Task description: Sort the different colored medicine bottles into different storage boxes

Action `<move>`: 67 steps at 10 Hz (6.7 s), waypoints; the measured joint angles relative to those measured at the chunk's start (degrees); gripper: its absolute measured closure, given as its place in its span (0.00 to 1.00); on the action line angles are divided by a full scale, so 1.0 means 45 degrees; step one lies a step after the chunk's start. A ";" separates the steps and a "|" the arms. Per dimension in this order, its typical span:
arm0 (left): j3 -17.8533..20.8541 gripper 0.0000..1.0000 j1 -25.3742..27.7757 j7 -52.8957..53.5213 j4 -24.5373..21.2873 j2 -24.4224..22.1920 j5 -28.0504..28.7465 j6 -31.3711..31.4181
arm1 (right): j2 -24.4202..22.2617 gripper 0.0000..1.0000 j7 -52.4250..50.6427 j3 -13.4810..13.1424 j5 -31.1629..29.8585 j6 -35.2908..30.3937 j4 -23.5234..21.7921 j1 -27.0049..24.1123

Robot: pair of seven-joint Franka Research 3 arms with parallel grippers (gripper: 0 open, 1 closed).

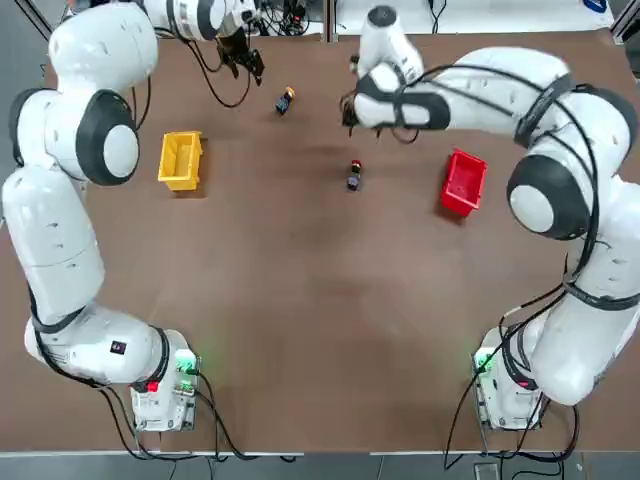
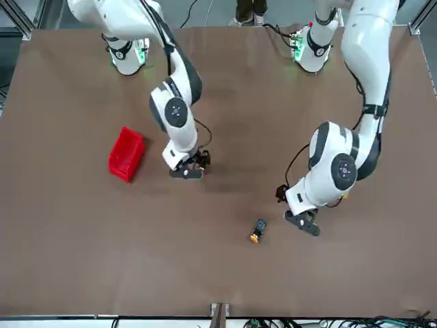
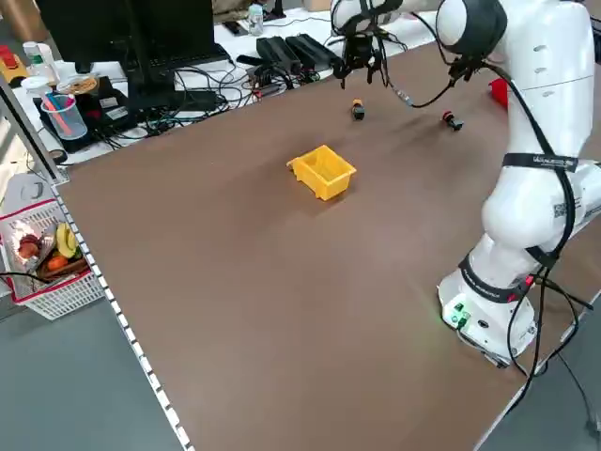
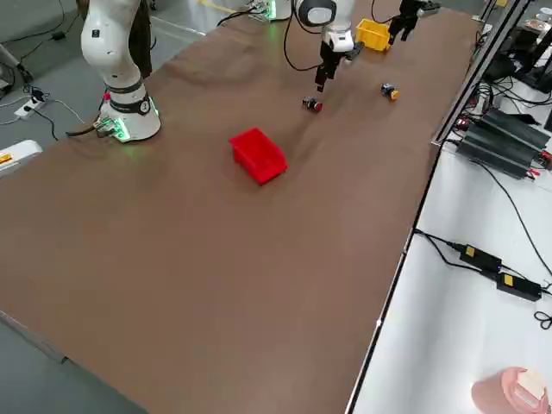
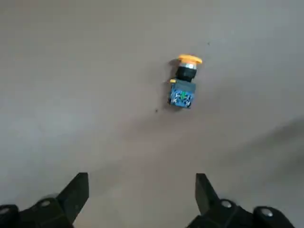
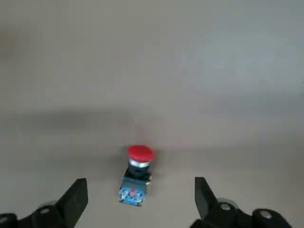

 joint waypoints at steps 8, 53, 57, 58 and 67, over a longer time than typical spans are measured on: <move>0.0066 0.01 -0.0803 0.0085 0.0526 0.2608 0.0346 0.4388 | 0.1236 0.00 0.0223 0.0533 -0.0680 0.2114 -0.1131 0.0533; 0.0011 0.62 0.4980 0.5002 -0.9875 -0.6155 0.0425 0.2390 | -0.5453 0.00 -1.0573 -0.1039 -0.0707 -0.6225 0.0688 -0.8708; 0.0011 0.09 0.4992 0.5484 -0.9423 -0.6033 0.0425 0.2680 | -0.6634 0.00 -0.9706 -0.1211 -0.0357 -0.7602 0.0875 -0.8695; 0.0008 0.01 0.4992 0.5483 -0.8847 -0.6204 0.0424 0.2233 | -0.6669 0.00 -0.9557 -0.1198 -0.0349 -0.7689 0.0875 -0.8681; -0.0106 0.01 0.3849 -0.0753 -0.0339 -0.6573 0.0733 -0.7037 | -0.6656 0.00 -0.9473 -0.1154 -0.0340 -0.7611 0.0874 -0.8606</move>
